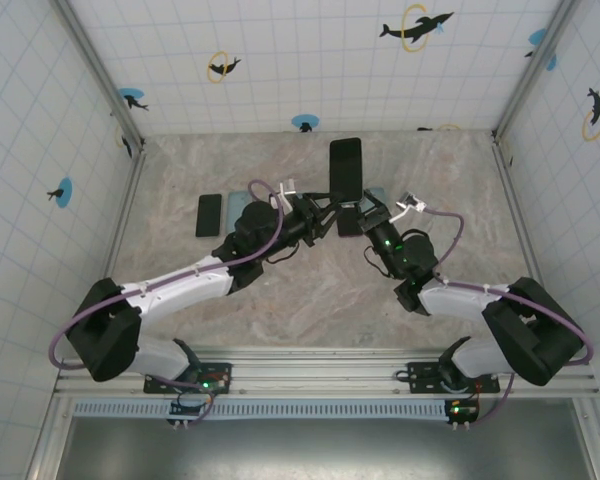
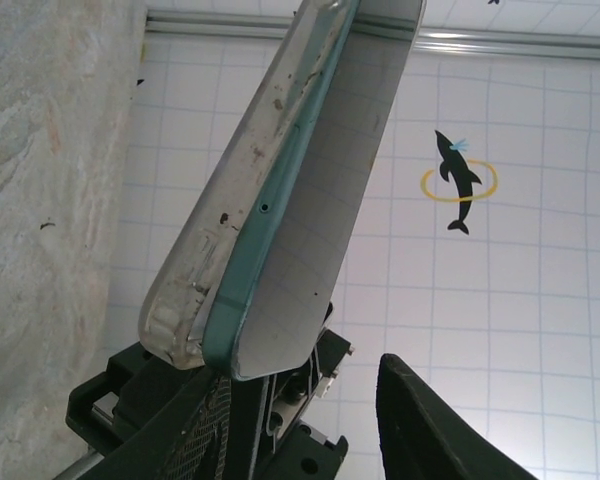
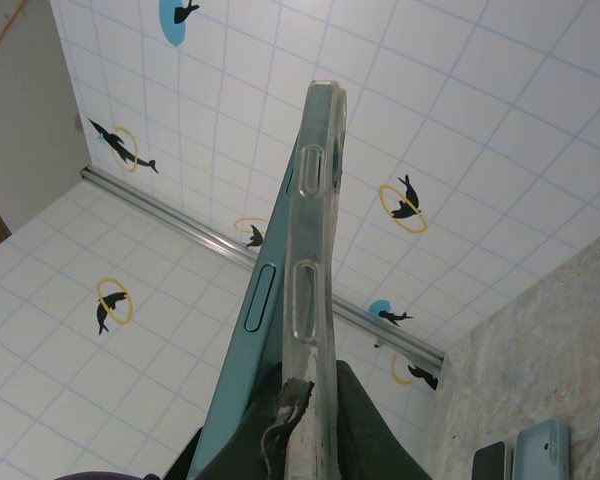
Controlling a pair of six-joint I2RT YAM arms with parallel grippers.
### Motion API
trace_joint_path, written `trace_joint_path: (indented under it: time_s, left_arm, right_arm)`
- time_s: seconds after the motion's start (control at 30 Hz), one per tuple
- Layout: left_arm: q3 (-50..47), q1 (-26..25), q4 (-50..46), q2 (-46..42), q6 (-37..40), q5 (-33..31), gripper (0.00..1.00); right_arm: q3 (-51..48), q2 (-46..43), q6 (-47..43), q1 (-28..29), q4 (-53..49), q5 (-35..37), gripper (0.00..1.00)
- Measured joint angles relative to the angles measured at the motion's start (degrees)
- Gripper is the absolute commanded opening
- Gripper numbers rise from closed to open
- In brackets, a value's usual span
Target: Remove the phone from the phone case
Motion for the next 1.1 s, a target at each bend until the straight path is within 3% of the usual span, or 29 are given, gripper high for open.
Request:
trace_joint_path:
  time_s: [0.67,0.9,1.1]
  left_arm:
    - [2.0,-0.6,2.6,3.6,0.2,-6.1,0.28]
    - [3.2,-0.6,2.7,5.1,0.3,-6.5,0.12]
    - [3.4,-0.6,3.3,5.1,0.3,-6.4,0.06]
  right_arm:
    - [-1.0,0.0,1.2,3.1,0.2,4.5,0.02]
    - [-1.4,-0.4,3.1,4.7,-0.6,7.4,0.01]
    - [-1.4,-1.1,3.6,4.8,-4.7,9.8,0.02]
